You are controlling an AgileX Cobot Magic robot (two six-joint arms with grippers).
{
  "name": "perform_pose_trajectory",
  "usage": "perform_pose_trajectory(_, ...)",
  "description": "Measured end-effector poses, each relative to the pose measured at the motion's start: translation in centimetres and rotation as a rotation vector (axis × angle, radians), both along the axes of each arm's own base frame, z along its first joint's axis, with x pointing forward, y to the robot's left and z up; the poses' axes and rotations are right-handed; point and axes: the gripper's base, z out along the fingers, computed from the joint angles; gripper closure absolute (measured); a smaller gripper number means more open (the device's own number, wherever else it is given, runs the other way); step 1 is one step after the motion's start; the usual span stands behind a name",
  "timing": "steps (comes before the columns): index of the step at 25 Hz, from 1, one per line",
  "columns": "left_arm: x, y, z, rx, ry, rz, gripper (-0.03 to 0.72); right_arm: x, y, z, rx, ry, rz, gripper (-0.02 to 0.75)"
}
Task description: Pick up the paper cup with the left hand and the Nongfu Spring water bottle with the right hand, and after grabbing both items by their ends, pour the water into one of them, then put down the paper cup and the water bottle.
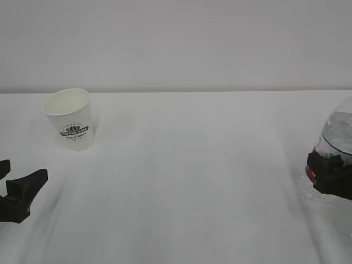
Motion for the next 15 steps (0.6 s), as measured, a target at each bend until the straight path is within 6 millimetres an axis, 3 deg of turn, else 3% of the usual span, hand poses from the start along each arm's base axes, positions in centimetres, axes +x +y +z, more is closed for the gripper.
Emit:
perform_pose_trajectory(7, 0.00, 0.00, 0.00, 0.000, 0.000, 0.000, 0.105, -0.79, -1.04, -0.34, -0.008, 0.032, -0.127, 0.286)
perform_pose_trajectory(15, 0.00, 0.00, 0.00, 0.000, 0.000, 0.000, 0.106, -0.76, -1.14, -0.33, -0.013, 0.031, -0.138, 0.286)
